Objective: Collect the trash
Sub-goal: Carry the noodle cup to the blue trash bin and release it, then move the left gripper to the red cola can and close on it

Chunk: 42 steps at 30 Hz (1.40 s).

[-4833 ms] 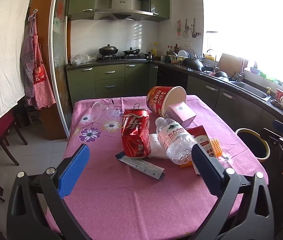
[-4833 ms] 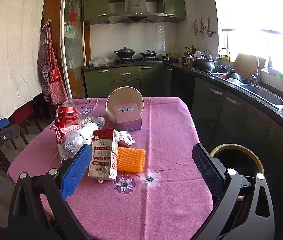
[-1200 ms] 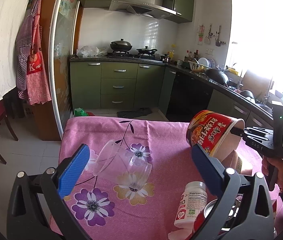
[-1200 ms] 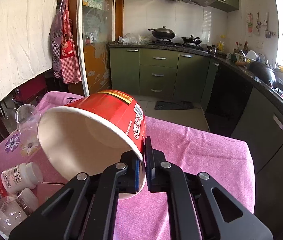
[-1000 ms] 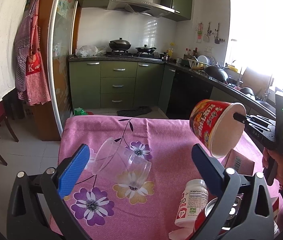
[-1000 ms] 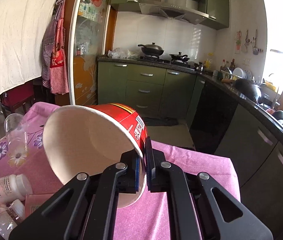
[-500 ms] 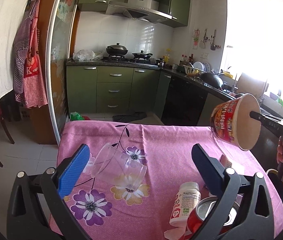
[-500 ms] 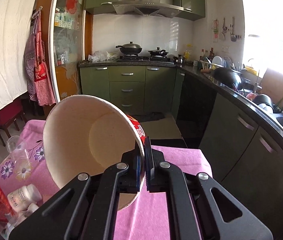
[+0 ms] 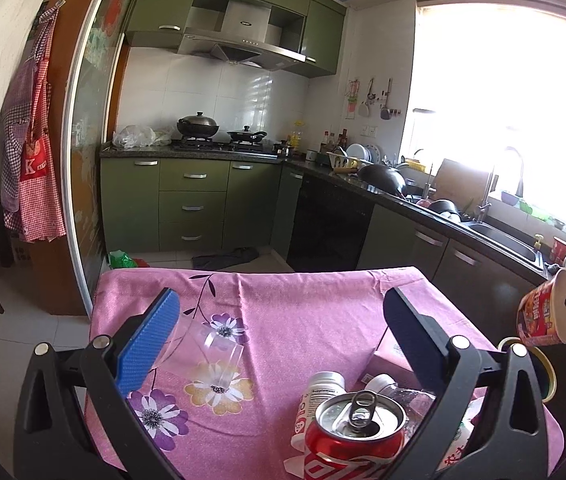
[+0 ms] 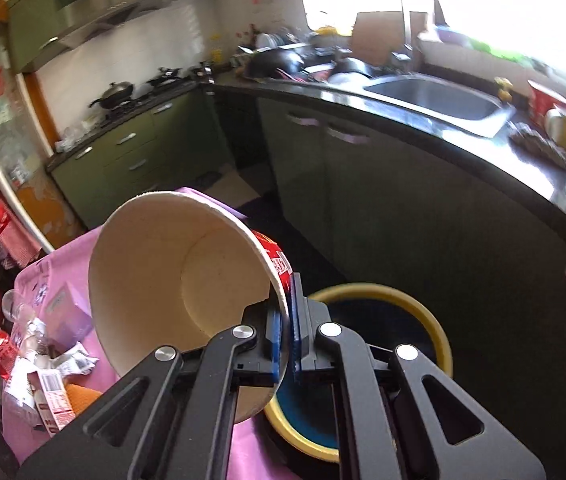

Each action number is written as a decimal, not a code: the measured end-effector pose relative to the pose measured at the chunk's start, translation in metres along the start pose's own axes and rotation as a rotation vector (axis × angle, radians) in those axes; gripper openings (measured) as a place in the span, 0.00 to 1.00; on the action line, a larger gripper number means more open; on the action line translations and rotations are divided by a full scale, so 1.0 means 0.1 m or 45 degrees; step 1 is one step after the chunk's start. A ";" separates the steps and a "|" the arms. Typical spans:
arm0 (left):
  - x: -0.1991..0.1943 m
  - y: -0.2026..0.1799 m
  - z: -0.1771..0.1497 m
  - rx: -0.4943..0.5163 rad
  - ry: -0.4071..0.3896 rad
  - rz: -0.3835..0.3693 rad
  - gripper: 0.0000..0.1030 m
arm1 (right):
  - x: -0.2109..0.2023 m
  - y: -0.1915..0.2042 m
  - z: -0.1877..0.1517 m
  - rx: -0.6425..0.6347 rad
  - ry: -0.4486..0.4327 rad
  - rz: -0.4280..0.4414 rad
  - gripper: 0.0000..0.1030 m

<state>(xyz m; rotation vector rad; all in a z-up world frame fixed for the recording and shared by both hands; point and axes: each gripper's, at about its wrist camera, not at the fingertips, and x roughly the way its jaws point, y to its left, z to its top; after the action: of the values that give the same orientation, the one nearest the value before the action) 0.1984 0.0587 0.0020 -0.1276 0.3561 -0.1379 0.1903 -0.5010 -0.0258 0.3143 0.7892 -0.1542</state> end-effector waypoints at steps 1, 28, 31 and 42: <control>-0.01 -0.04 0.00 0.007 -0.002 -0.007 0.94 | 0.07 -0.19 -0.05 0.037 0.037 -0.028 0.06; -0.46 -0.52 -0.16 0.146 0.200 0.039 0.94 | 0.89 -1.62 -0.77 0.131 0.387 -0.066 0.46; -0.40 -0.54 -0.26 0.144 0.292 0.058 0.94 | 0.73 -1.63 -0.83 0.126 0.370 -0.021 0.47; -0.19 -0.51 -0.57 0.135 0.403 0.041 0.94 | 0.33 -1.32 -0.90 0.044 0.322 0.063 0.50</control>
<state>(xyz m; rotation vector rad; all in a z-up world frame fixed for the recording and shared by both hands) 0.1551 0.0059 -0.0370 0.0057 0.6646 -0.1450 0.1196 -0.5955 -0.1382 0.3910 1.0285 -0.0821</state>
